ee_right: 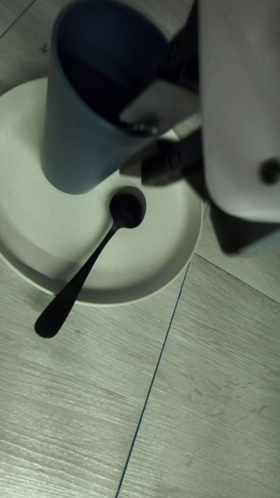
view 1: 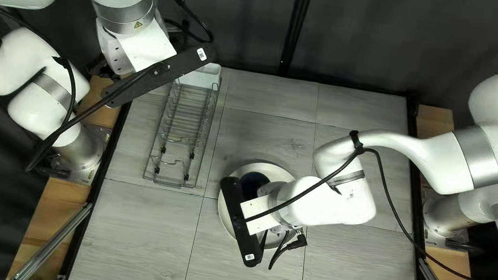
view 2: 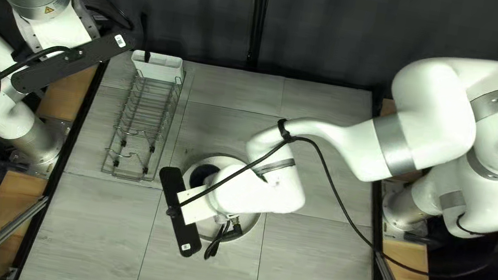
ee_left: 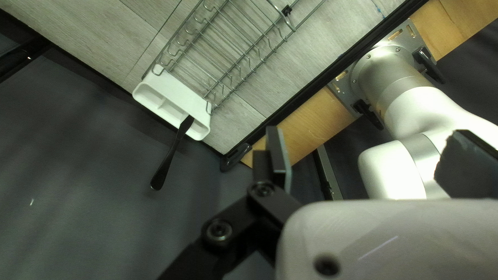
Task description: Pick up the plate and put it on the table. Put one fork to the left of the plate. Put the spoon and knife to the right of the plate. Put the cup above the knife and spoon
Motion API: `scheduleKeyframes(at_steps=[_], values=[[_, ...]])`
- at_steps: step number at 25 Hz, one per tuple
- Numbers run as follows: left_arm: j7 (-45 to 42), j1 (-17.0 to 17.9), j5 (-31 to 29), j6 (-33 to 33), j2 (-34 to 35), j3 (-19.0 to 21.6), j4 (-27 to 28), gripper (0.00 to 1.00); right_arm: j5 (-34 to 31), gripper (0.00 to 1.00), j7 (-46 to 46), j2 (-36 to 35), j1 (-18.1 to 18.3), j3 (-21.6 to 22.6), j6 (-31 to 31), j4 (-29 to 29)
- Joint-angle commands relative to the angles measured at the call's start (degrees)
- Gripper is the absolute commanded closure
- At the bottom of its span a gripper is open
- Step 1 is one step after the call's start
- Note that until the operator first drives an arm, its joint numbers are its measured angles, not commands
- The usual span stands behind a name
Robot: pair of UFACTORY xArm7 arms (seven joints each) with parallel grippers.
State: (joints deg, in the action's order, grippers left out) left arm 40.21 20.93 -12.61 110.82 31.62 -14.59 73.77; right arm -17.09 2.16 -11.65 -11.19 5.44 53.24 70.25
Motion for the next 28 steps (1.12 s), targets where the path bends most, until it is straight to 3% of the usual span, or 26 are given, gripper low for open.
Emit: scheduleKeyframes(at_steps=[1, 12, 28], values=[[0.00, 0.00, 0.00, 0.00, 0.00, 0.00, 0.00, 0.00, -0.80, 1.00, -0.58, 0.34, -0.58, 0.05, 3.74, 2.88], [0.00, 0.00, 0.00, 0.00, 0.00, 0.00, 0.00, 0.00, -3.17, 1.00, -2.24, 1.52, -2.42, 0.50, 13.06, 9.07], [0.00, 0.00, 0.00, 0.00, 0.00, 0.00, 0.00, 0.00, -12.46, 1.00, -10.17, 7.18, -8.69, 4.67, 36.82, 20.45]])
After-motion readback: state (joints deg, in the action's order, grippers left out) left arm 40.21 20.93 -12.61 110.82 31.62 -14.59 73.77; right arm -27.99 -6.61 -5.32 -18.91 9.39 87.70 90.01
